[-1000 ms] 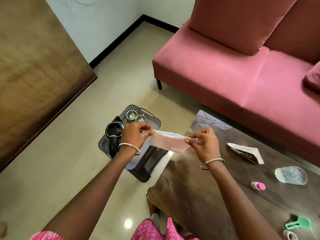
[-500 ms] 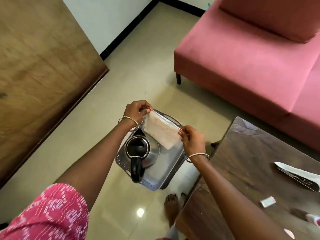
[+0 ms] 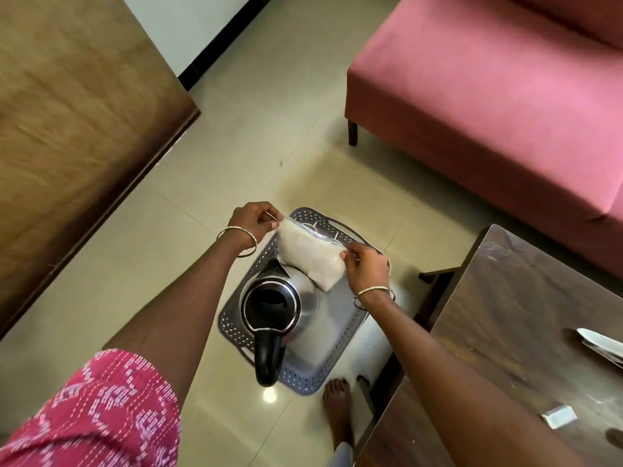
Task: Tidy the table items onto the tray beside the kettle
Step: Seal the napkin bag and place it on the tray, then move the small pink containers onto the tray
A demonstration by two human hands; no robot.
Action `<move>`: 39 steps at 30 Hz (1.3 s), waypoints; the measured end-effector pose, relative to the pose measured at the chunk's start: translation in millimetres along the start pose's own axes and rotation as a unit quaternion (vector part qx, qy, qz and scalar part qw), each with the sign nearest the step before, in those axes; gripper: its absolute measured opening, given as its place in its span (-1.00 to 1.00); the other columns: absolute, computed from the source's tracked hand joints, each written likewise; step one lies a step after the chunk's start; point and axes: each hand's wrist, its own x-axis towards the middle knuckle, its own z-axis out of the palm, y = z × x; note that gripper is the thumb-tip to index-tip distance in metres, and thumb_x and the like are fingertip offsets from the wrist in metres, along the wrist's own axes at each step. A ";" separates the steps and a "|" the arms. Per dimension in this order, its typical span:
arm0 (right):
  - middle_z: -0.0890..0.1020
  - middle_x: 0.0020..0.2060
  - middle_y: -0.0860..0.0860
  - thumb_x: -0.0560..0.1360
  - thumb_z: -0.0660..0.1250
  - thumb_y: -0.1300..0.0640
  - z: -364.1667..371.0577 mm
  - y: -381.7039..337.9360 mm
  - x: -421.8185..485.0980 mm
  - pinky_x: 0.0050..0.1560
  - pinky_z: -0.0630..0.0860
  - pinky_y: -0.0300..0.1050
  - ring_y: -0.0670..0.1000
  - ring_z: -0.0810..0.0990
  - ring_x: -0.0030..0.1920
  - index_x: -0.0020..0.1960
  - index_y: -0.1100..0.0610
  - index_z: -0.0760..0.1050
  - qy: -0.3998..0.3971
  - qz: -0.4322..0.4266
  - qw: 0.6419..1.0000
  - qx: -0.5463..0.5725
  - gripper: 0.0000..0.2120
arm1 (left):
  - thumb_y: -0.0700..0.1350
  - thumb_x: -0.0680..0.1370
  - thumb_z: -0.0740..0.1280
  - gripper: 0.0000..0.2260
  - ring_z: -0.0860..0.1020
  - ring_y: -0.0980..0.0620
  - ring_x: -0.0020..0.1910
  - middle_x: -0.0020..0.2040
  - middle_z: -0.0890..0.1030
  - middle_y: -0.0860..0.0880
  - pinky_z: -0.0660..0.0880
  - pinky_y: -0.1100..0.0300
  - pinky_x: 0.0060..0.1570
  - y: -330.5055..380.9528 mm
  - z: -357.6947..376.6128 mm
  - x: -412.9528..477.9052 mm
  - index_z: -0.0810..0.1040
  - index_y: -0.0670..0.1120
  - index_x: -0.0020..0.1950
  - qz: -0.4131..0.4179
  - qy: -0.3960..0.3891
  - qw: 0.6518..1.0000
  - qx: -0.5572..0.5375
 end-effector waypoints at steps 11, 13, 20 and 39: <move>0.63 0.25 0.00 0.47 0.44 -0.08 -15.6 12.4 -5.6 0.29 0.49 -0.01 0.06 0.59 0.26 0.34 0.09 0.50 -0.020 -0.003 0.998 0.067 -0.50 | -0.39 0.47 0.22 -0.59 0.61 -0.08 0.07 0.14 0.64 -0.05 0.48 0.17 0.04 3.8 6.4 -3.8 0.59 -0.02 0.18 -0.057 0.005 0.998 -0.034; 0.60 0.29 0.00 0.46 0.45 -0.11 -24.2 14.2 -14.8 0.31 0.47 -0.03 0.04 0.56 0.28 0.37 0.10 0.47 -0.014 -0.002 0.997 0.081 -0.45 | -0.42 0.48 0.17 -0.57 0.61 -0.12 0.07 0.14 0.64 -0.09 0.49 0.13 0.08 7.8 1.4 -9.9 0.59 -0.04 0.19 -0.069 0.044 0.996 -0.043; 0.68 0.07 0.01 0.50 0.43 0.08 -68.3 38.6 -68.6 -0.05 0.49 -0.40 0.00 0.65 0.05 0.16 0.13 0.58 0.081 0.030 0.985 0.148 -0.74 | -0.27 0.51 0.33 -0.79 0.64 -0.03 -0.06 -0.02 0.69 -0.07 0.52 0.16 0.09 61.6 -18.7 -67.1 0.64 -0.05 0.07 -0.017 0.176 0.978 -0.115; 0.68 -0.33 0.11 0.56 0.29 0.29 -235.3 251.4 -295.9 -0.23 0.60 -0.17 -0.09 0.64 -0.39 -0.02 0.24 0.63 0.195 0.155 0.917 0.312 -0.86 | -0.31 0.54 0.32 -0.86 0.65 -0.07 -0.19 -0.16 0.67 -0.16 0.61 -0.10 0.04 249.9 258.7 -327.8 0.62 -0.10 -0.08 0.002 -0.014 0.961 -0.276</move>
